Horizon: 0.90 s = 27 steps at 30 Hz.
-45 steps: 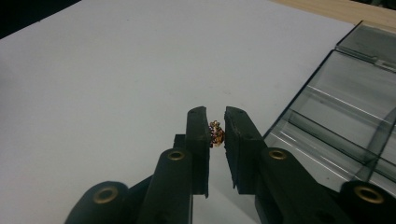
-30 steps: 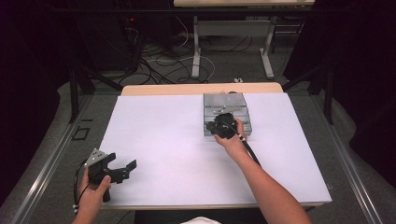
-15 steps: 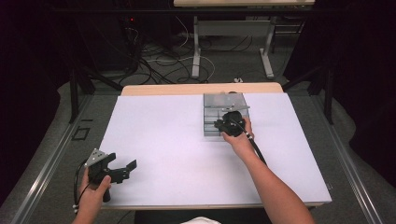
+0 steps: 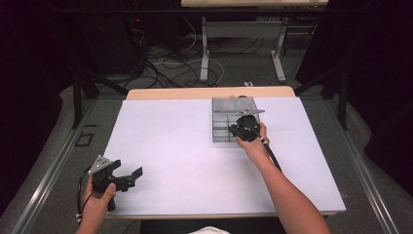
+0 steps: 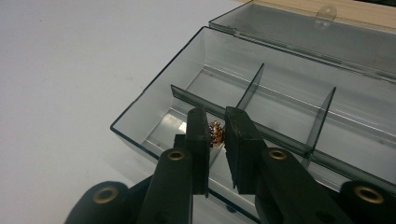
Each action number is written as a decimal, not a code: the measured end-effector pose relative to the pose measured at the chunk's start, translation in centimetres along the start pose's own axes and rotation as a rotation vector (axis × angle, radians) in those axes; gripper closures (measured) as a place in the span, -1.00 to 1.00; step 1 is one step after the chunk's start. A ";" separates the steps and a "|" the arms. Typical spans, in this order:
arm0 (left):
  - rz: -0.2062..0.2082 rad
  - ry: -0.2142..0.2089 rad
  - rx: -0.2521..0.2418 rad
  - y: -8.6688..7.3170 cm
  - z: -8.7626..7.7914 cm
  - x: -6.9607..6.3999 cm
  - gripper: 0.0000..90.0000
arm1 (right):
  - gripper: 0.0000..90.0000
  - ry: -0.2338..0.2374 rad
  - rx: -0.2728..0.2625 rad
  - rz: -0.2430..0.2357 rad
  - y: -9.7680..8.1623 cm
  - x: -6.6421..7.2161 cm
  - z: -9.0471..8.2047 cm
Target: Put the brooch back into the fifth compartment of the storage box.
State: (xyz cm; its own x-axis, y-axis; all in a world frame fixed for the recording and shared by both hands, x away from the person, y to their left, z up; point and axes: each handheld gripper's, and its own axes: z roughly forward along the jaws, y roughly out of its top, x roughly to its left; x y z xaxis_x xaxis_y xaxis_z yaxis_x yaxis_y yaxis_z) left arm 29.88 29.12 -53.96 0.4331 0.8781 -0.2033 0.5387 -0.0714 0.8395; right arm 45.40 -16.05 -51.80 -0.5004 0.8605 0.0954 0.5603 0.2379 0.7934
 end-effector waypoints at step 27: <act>0.002 -0.001 0.005 0.0 0.0 0.0 -0.97 | 0.78 -0.012 0.048 0.016 -0.3 -1.0 0.3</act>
State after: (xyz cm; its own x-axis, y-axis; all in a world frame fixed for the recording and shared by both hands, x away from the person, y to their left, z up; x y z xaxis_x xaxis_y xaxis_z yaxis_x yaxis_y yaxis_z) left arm 29.86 29.10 -53.98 0.4352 0.8775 -0.2017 0.5416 -0.0761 0.8372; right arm 45.87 -16.83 -52.34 -0.4834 0.8696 0.1006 0.5992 0.2450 0.7622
